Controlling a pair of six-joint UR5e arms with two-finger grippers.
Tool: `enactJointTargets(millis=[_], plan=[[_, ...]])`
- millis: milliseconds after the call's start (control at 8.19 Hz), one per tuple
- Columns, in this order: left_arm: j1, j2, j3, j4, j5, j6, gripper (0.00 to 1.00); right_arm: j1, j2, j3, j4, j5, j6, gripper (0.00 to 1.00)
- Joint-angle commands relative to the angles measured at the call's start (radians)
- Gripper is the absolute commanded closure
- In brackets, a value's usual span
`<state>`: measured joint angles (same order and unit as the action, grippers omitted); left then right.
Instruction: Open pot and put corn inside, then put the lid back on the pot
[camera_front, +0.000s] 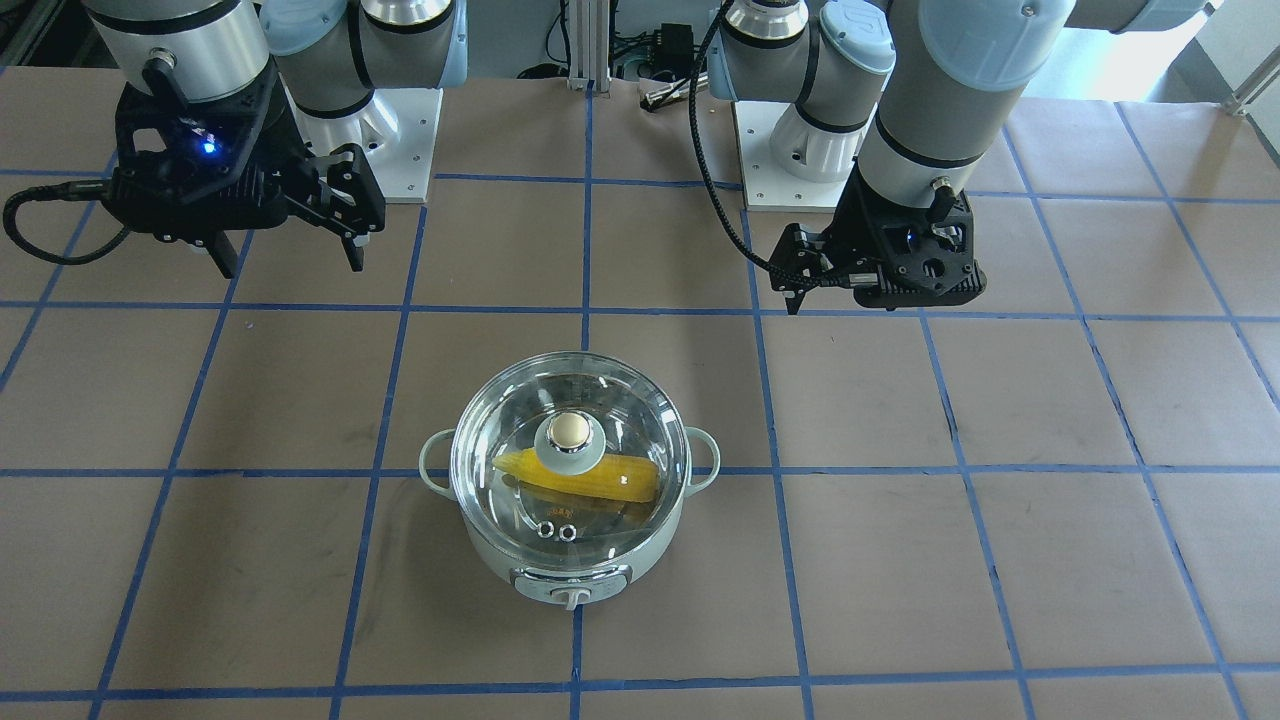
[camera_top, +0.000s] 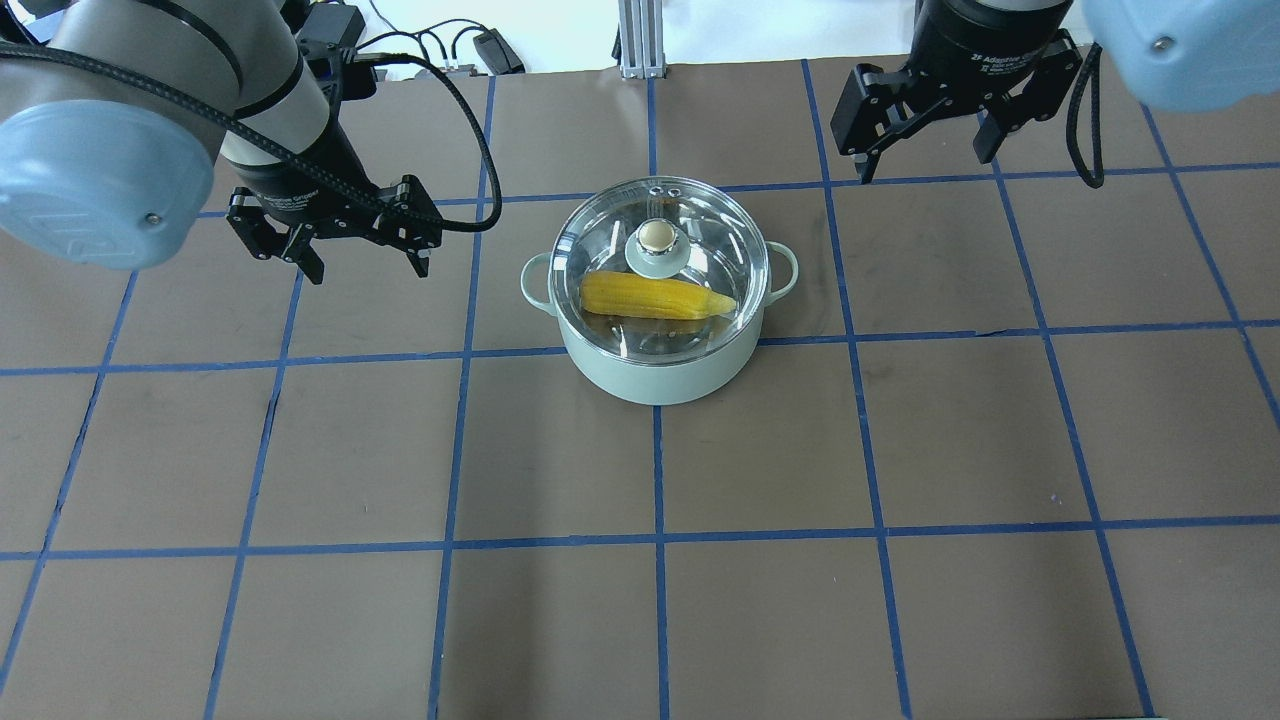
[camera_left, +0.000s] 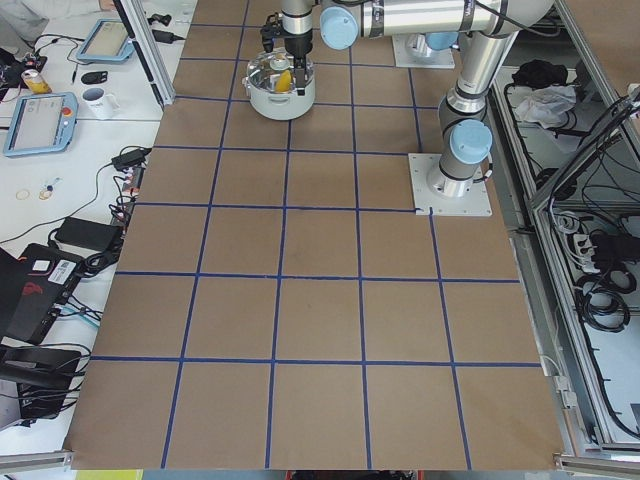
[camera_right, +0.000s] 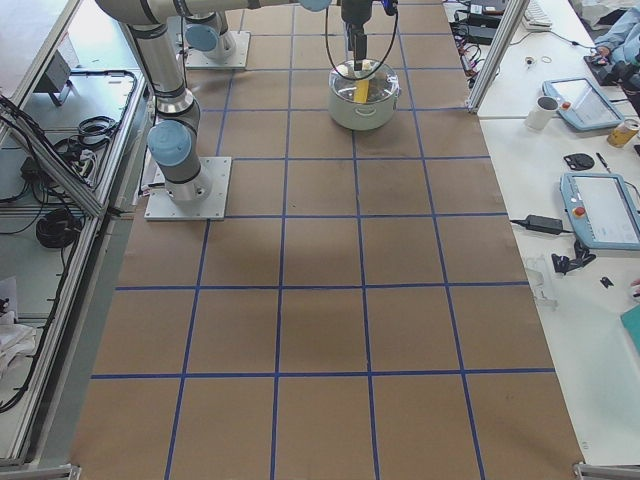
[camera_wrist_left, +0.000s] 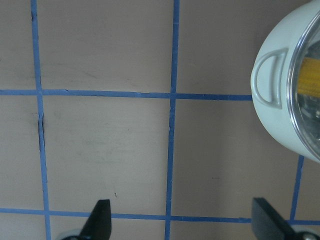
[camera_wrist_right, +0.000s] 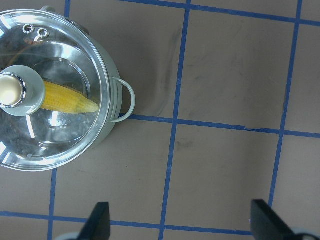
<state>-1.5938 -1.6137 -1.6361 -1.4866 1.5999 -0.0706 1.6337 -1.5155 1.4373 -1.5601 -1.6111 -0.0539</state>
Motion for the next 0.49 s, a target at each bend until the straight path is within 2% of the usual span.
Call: enactJointTargets(millis=[0, 366], plan=[[0.0, 0.0, -0.001, 0.002, 0.0, 0.0, 0.0, 0.0, 0.0, 0.0, -0.005, 0.003, 0.0, 0.0], [0.0, 0.0, -0.001, 0.0, 0.0, 0.002, 0.0, -0.002, 0.001, 0.0, -0.018, -0.001, 0.0, 0.0]])
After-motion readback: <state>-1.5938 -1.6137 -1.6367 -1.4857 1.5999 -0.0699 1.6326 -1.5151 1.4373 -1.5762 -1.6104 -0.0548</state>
